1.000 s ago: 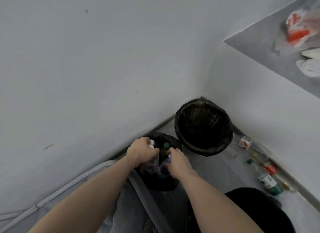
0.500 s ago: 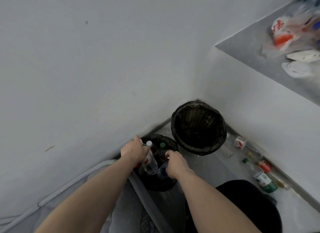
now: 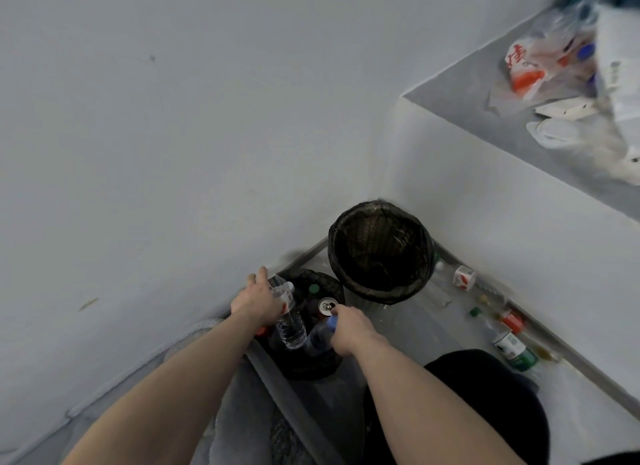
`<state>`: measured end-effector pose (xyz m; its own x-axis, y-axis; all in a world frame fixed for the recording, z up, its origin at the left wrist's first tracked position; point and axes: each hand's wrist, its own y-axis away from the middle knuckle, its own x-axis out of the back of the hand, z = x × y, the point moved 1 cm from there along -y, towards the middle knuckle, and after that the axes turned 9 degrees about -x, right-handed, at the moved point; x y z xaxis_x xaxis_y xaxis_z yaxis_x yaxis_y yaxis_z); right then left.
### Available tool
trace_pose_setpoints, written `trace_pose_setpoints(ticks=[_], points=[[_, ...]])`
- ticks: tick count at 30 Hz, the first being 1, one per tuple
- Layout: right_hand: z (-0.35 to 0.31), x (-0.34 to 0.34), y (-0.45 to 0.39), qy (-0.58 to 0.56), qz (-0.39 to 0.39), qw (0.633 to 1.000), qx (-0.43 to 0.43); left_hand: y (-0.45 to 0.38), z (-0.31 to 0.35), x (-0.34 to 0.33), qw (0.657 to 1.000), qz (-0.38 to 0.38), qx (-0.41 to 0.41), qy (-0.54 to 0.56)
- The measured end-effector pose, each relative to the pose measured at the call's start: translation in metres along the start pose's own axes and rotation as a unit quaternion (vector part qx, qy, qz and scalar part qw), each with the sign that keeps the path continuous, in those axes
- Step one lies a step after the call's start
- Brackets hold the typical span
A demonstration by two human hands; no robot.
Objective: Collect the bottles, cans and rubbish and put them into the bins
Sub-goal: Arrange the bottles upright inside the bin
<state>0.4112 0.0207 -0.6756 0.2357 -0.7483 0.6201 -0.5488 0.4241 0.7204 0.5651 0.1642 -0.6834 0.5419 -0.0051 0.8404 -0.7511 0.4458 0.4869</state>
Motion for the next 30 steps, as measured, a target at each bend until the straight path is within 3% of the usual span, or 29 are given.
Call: trace_pose_setpoints(ticks=[9, 14, 22, 30], points=[[-0.010, 0.003, 0.002, -0.055, -0.041, 0.997, 0.031, -0.002, -0.003, -0.004, 0.999, -0.005, -0.042, 0.008], [-0.012, 0.012, 0.008, -0.080, -0.011, 0.997, 0.014, 0.007, 0.001, 0.001, 0.999, 0.006, -0.050, -0.010], [0.009, 0.095, 0.052, -0.097, 0.123, 0.987, 0.044, 0.033, 0.055, 0.041, 0.989, 0.060, -0.138, 0.003], [0.094, 0.191, 0.124, -0.107, 0.249, 0.963, 0.000, 0.078, 0.159, 0.099, 0.957, 0.101, -0.272, -0.012]])
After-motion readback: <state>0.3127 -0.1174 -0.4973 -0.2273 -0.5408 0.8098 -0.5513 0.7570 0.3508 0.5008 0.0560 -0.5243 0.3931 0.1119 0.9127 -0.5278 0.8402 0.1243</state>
